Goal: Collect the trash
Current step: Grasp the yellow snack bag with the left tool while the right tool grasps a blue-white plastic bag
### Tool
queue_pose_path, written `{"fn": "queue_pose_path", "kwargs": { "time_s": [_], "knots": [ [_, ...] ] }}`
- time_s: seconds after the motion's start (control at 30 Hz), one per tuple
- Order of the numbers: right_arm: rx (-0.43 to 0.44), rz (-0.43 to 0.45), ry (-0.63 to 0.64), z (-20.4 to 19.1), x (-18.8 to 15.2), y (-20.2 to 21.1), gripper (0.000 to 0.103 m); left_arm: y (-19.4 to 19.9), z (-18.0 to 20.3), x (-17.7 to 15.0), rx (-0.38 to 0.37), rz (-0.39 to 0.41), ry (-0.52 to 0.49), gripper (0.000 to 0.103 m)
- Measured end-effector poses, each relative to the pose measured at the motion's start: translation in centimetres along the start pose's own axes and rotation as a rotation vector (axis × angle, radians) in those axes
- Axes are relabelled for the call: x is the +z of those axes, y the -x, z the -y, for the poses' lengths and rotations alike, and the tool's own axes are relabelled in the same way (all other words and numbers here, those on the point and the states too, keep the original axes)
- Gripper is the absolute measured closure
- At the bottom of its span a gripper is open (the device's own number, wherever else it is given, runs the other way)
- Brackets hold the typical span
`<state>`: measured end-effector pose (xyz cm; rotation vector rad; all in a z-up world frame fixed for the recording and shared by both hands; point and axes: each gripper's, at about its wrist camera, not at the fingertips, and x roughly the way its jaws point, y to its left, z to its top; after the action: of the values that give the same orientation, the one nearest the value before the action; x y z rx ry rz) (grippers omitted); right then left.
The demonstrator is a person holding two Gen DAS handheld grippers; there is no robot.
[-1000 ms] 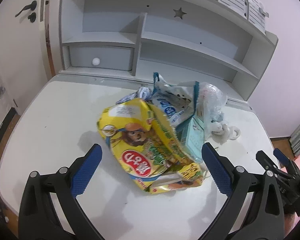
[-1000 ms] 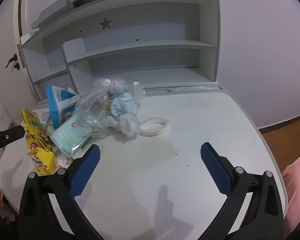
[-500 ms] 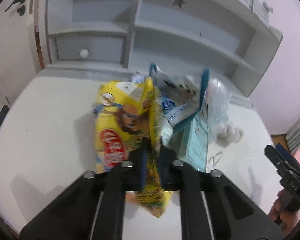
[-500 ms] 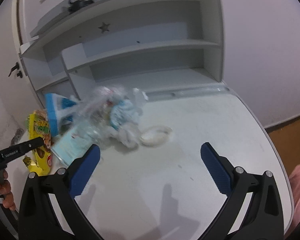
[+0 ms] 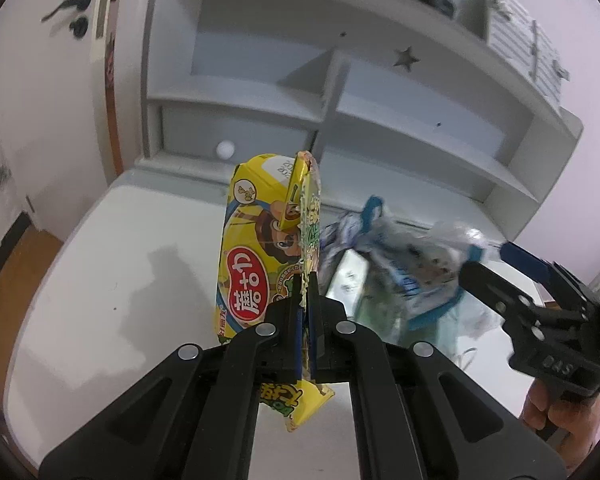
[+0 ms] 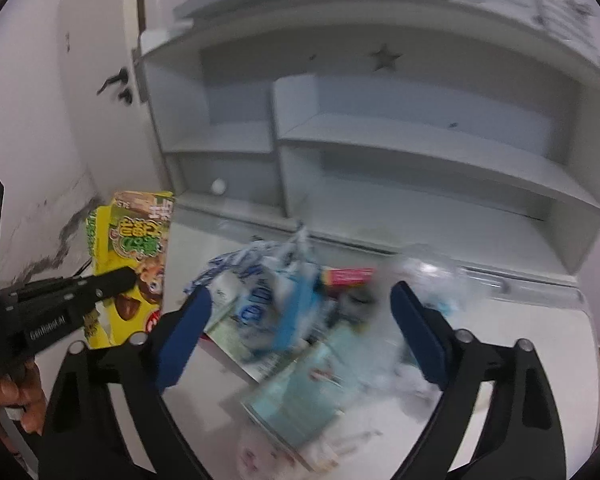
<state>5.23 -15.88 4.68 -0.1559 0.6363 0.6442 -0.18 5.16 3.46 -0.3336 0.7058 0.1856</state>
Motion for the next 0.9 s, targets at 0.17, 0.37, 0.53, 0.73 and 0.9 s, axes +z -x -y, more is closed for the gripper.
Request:
{"fn": "queue_pose_path", "kwargs": {
  "time_s": [0.17,0.37,0.53,0.73,0.9],
  "knots": [
    [-0.001,-0.074,0.008,-1.4,0.6,-3.2,0.033,-2.5,-1.7,-0.3,-0.013,-0.065,0.019,0.102],
    [0.056,-0.149,-0.036,-0.3,-0.4,-4.9,0.077,-4.6,-1.5,-0.1,-0.014,-0.089,-0.004,0.101],
    [0.059,-0.129,-0.034,-0.2,-0.5,-5.0,0.084,-5.5,-1.4,-0.1,-0.025,-0.099,-0.013,0.101],
    [0.058,-0.111,-0.040,-0.1,-0.9,-4.8,0.084,-6.6,-1.5,-0.4,0.002,-0.110,-0.014,0.100],
    [0.058,-0.080,-0.061,0.3,-1.1,-3.6,0.084,-6.0,-1.7,-0.6,0.008,-0.072,0.001,0.099]
  ]
}}
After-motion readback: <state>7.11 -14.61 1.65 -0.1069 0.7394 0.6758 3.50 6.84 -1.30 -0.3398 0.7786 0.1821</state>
